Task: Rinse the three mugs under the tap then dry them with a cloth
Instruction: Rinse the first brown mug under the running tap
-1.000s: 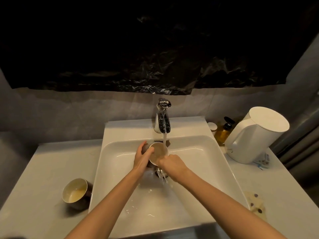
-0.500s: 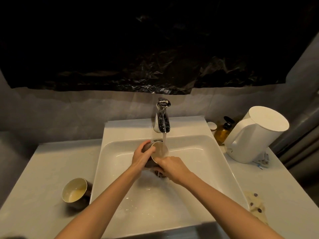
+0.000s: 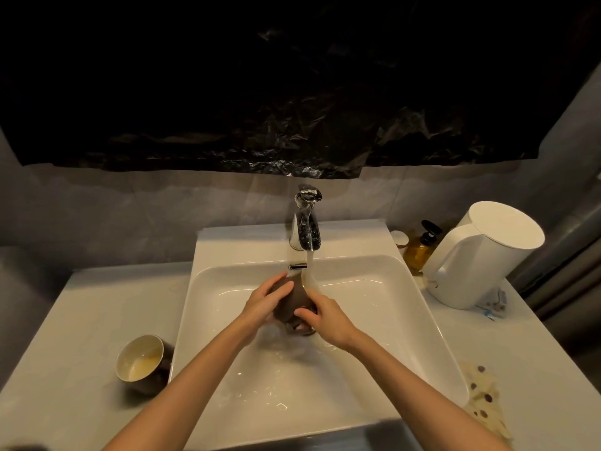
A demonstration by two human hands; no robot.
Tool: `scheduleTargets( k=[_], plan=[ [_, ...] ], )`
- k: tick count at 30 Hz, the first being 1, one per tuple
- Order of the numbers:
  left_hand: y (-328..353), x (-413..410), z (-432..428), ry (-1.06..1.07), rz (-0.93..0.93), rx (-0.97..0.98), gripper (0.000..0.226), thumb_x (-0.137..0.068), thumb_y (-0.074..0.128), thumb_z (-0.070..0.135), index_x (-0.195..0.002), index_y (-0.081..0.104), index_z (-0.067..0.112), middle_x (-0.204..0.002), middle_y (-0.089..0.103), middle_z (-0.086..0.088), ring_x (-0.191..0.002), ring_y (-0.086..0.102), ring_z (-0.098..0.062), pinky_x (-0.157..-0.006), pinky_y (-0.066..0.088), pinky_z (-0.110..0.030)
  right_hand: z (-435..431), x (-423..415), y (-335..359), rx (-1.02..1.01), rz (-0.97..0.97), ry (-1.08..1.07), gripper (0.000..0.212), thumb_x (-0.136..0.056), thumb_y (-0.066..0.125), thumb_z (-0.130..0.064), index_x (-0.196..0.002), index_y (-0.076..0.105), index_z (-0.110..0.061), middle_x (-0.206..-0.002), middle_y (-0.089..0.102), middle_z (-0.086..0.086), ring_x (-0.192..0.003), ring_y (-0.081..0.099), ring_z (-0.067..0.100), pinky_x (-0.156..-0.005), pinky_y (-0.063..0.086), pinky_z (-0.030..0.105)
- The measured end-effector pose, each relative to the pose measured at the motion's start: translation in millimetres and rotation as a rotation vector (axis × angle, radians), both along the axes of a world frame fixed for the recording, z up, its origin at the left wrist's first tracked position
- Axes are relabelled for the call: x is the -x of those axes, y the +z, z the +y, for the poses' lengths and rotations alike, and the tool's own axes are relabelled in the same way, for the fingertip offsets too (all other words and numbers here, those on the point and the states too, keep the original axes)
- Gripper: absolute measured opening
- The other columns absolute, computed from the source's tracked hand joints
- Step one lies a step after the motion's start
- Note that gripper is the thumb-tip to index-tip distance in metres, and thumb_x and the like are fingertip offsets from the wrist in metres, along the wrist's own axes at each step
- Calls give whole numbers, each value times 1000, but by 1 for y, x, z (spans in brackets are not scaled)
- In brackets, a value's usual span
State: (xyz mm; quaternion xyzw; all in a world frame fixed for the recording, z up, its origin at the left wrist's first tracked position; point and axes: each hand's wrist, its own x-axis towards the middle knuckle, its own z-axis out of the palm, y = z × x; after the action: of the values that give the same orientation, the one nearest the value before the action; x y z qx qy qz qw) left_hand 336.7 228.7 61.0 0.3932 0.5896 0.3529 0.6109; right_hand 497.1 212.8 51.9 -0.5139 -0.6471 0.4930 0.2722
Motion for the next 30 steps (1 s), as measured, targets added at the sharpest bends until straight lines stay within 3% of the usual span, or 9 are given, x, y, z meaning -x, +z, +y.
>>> scheduleTargets(
  k=[5,8,10,12,19,23,27,29,30],
  plan=[
    [-6,2,-3,-18,132,-77,40,-94,56,31,-134,51,30,-127,55,-3,-110,55,-17,-83,52,-28,3,3,-5,265,293,-108,34,-94,56,-9,-127,52,-17,-117,65,7,-104,64,17,-84,54,23],
    [-9,4,-6,-28,252,-126,47,-84,63,47,-130,53,37,-126,59,-2,-115,54,-18,-98,47,-34,4,1,-9,507,509,-120,35,-95,55,-8,-129,52,-18,-118,66,8,-105,66,24,-83,55,34],
    [-13,7,-6,-33,377,-139,58,-72,58,63,-127,53,45,-123,60,3,-115,53,-18,-103,42,-40,4,1,-9,638,633,-104,35,-96,53,-9,-129,52,-18,-115,67,9,-102,66,25,-82,54,34],
    [-13,8,-7,-40,499,-152,57,-73,52,68,-126,52,49,-118,58,1,-114,50,-22,-103,41,-40,3,1,-9,739,718,-91,34,-97,53,-10,-129,53,-18,-111,68,9,-98,66,23,-81,52,31],
    [9,6,-10,-104,765,-266,45,-93,35,58,-136,43,46,-107,42,-4,-119,39,-28,-96,37,-35,-1,0,-7,902,895,-93,11,-94,53,-12,-103,55,-18,-77,68,6,-59,64,15,-75,47,29],
    [18,3,-12,-128,857,-308,46,-95,29,57,-138,39,47,-109,42,-3,-116,39,-23,-91,39,-34,-2,-2,-10,935,965,-119,9,-91,57,-10,-98,56,-15,-79,66,10,-56,63,17,-69,50,30],
    [19,4,-10,-179,870,-258,47,-95,27,58,-139,38,47,-121,49,-9,-121,41,-26,-95,39,-37,3,-6,-6,845,850,-57,17,-92,56,-11,-108,56,-16,-87,69,9,-73,68,20,-77,50,31],
    [19,7,-10,-171,701,-167,46,-93,31,59,-133,48,42,-128,55,-3,-120,48,-24,-98,41,-36,9,-9,-2,680,584,32,32,-94,58,-11,-125,53,-14,-108,68,12,-100,66,29,-88,52,39],
    [20,7,-11,-154,558,-102,43,-93,34,59,-125,54,38,-125,57,1,-114,53,-21,-95,44,-36,10,-9,1,551,400,70,34,-94,58,-11,-127,52,-13,-111,65,12,-104,64,29,-89,51,41]
  ],
)
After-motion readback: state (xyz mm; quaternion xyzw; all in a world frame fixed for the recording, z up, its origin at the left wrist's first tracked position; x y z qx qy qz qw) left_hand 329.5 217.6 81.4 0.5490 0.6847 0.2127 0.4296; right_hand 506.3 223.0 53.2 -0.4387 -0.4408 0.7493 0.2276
